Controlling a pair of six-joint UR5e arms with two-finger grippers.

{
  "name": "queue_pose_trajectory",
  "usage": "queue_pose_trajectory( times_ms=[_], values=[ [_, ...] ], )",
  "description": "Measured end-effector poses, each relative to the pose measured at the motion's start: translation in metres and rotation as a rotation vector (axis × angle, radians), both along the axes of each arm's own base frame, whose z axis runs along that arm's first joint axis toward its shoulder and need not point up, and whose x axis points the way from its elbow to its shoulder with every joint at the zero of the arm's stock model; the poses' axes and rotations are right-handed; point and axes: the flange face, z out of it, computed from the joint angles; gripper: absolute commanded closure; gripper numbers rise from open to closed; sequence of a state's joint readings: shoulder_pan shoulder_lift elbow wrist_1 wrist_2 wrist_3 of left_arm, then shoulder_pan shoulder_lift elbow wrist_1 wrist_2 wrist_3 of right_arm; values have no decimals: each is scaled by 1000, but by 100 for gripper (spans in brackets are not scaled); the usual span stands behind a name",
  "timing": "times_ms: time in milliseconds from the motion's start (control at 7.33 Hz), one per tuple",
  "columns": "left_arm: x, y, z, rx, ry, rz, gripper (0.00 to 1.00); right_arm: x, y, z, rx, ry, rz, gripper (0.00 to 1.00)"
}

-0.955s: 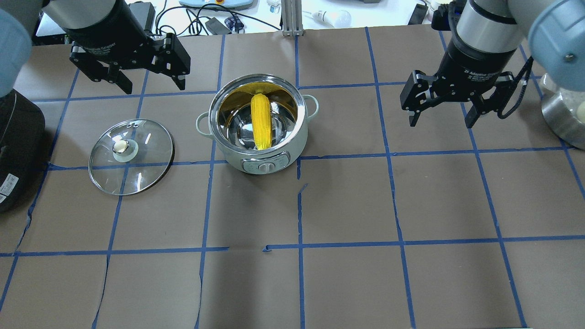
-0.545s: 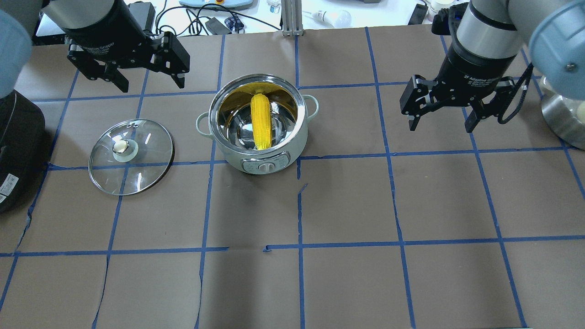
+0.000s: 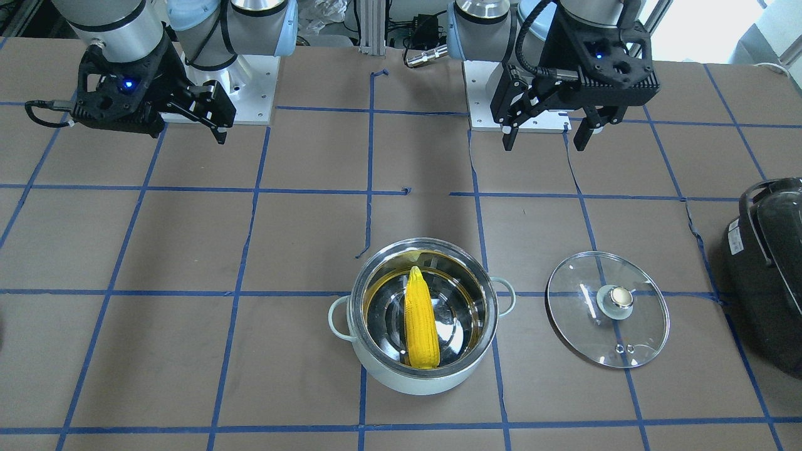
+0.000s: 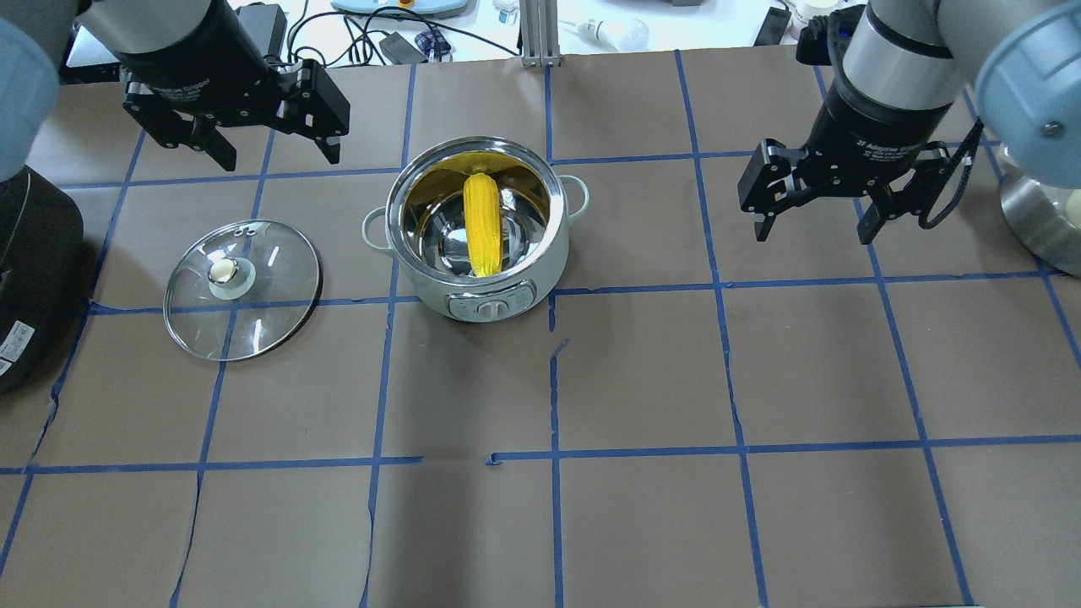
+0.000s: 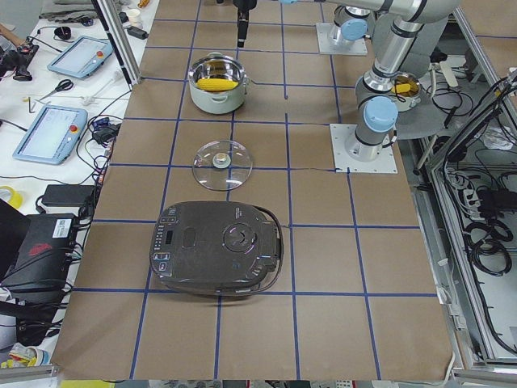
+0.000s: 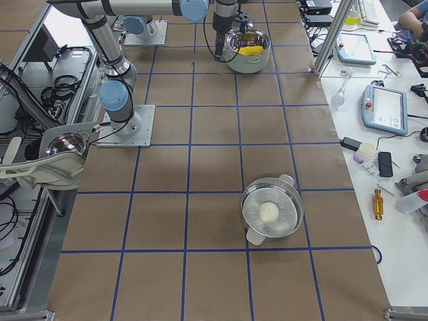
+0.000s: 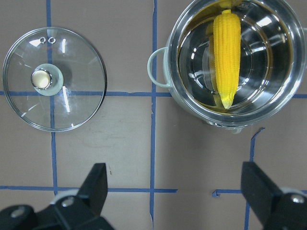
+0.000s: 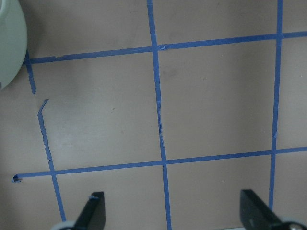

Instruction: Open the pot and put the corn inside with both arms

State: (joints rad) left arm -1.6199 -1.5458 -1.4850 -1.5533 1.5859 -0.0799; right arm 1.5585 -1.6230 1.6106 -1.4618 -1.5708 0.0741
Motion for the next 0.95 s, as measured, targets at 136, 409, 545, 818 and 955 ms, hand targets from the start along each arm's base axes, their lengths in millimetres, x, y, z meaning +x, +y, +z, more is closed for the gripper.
queue_pose_trajectory(
  times_ms=[136,409,545,818,955],
  values=[
    [0,2,0,13,-1,0,0,0,0,0,0,0,1,0],
    [0,5,-2,37,-2,0,0,0,0,-1,1,-1,2,0],
    [0,5,-2,40,-2,0,0,0,0,-1,2,-1,2,0],
    [0,5,-2,41,-3,0,0,0,-1,-1,1,-2,3,0],
    [0,5,-2,42,-3,0,0,0,-1,-1,1,-2,3,0]
  ],
)
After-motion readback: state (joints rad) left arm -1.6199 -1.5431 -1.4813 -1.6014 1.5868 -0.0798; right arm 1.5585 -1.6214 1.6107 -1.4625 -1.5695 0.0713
